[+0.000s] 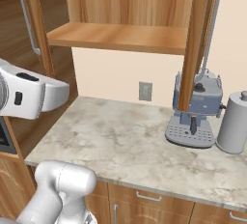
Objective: Close all open cabinet doors.
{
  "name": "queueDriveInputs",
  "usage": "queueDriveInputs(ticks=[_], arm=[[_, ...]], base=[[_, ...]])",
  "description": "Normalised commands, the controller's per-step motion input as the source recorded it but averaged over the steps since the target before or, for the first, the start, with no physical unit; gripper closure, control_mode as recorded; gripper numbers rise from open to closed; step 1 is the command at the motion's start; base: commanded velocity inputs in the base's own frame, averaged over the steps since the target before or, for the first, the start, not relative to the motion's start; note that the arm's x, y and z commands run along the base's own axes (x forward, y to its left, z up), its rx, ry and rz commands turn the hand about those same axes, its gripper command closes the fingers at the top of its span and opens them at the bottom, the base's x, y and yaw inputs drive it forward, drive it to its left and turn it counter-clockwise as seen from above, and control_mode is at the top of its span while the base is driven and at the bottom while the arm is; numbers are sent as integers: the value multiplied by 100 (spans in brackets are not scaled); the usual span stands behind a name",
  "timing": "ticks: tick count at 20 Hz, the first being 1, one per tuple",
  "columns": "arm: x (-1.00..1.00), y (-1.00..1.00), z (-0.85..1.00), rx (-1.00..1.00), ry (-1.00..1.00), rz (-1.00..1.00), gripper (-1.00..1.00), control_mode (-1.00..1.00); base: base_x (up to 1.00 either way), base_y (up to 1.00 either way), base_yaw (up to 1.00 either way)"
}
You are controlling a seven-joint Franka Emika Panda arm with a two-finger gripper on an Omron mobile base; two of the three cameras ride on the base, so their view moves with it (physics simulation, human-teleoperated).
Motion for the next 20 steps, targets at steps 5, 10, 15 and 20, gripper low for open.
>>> queueDriveInputs(ticks=[5,10,15,20], arm=[[0,36,37,-2,6,0,-100,-100],[0,52,12,-6,1,0,-100,-100],[8,61,-2,-11,0,0,-100,-100],[37,16,-14,-4,-7,0,-100,-100]], base=[[0,0,0],[0,0,0],[0,0,0],[0,0,0]])
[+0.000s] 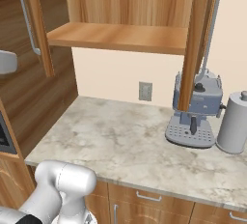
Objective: Close all open cabinet doors.
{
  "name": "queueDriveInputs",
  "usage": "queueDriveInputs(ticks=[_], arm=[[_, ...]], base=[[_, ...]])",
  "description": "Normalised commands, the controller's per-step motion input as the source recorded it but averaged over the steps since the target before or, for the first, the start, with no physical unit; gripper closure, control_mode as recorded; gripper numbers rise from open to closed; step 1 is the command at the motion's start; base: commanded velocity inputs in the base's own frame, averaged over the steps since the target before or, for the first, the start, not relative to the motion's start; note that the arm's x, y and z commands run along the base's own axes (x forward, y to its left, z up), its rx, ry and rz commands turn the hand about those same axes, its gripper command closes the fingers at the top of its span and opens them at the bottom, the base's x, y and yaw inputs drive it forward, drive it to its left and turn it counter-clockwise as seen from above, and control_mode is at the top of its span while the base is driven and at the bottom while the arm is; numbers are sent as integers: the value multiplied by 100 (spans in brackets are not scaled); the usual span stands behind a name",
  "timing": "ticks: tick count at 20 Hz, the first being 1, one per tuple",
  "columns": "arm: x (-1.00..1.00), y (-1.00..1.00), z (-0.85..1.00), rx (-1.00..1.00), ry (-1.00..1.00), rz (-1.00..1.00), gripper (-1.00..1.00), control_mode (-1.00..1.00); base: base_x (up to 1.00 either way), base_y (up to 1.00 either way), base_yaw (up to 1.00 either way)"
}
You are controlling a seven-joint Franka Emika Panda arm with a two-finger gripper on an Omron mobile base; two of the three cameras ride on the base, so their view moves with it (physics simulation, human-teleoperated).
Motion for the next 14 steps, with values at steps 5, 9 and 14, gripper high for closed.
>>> queueDriveInputs(ticks=[5,9,14], arm=[[39,0,0,0,-11,0,-100,-100],[15,1,0,0,-9,0,-100,-100],[11,10,0,0,4,0,-100,-100]], base=[[0,0,0],[0,0,0],[0,0,0]])
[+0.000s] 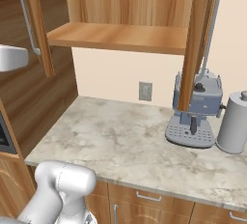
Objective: Close all open cabinet doors.
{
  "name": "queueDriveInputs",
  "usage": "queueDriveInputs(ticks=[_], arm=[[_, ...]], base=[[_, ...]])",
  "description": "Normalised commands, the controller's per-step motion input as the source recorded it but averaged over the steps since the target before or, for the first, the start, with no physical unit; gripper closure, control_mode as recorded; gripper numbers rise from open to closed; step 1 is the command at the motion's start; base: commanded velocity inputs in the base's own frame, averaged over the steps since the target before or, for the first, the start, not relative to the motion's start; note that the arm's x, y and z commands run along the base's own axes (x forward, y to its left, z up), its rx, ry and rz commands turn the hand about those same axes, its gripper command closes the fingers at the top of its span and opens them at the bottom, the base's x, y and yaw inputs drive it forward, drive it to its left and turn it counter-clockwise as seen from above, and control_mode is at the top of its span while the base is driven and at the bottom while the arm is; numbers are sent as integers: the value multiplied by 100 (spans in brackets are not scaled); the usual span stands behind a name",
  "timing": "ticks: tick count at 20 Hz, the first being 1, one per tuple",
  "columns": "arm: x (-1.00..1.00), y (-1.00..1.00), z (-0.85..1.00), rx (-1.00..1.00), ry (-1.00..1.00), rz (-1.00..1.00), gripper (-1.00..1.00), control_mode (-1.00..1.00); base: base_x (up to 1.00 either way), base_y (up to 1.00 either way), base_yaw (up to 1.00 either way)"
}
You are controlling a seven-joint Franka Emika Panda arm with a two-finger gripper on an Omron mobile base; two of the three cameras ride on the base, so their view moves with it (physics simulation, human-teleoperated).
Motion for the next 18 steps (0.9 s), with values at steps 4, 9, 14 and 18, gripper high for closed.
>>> queueDriveInputs(ticks=[4,9,14,18], arm=[[10,20,0,0,10,0,-100,-100],[14,21,0,0,8,0,-100,-100],[40,1,0,0,1,0,-100,-100],[53,0,-5,0,0,0,-100,-100]], base=[[0,0,0],[0,0,0],[0,0,0],[0,0,0]])
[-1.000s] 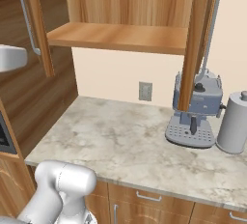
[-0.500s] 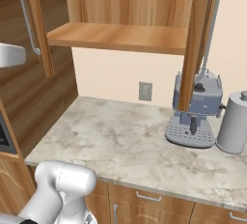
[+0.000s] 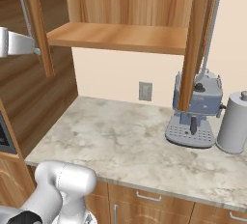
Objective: Close all open cabinet doors.
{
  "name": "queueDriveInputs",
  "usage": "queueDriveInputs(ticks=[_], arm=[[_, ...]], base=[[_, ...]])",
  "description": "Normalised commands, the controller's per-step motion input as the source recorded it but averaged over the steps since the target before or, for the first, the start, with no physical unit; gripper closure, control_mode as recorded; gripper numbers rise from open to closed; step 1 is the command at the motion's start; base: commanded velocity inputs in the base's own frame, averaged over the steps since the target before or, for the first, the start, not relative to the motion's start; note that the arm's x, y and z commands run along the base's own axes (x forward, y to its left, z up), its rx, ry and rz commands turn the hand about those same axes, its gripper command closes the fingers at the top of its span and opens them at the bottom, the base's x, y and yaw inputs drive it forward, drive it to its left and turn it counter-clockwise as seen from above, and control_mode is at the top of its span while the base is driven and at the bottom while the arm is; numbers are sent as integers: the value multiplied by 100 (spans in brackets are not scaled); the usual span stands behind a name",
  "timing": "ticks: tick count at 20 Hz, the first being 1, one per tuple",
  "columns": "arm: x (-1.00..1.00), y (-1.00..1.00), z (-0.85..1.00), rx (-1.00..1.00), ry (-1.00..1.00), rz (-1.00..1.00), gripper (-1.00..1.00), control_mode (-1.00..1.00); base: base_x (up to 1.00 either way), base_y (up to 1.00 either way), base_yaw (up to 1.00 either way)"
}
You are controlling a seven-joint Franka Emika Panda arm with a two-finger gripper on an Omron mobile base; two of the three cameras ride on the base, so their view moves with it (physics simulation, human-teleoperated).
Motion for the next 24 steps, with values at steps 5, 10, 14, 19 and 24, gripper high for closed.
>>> queueDriveInputs(ticks=[5,10,14,19,24], arm=[[54,0,-21,-1,-1,0,-100,-100],[50,0,-23,-2,0,0,-100,-100],[47,0,-16,-1,0,0,-100,-100],[49,0,-14,0,0,0,-100,-100],[59,-4,-13,0,0,0,-100,-100]], base=[[0,0,0],[0,0,0],[0,0,0],[0,0,0],[0,0,0]])
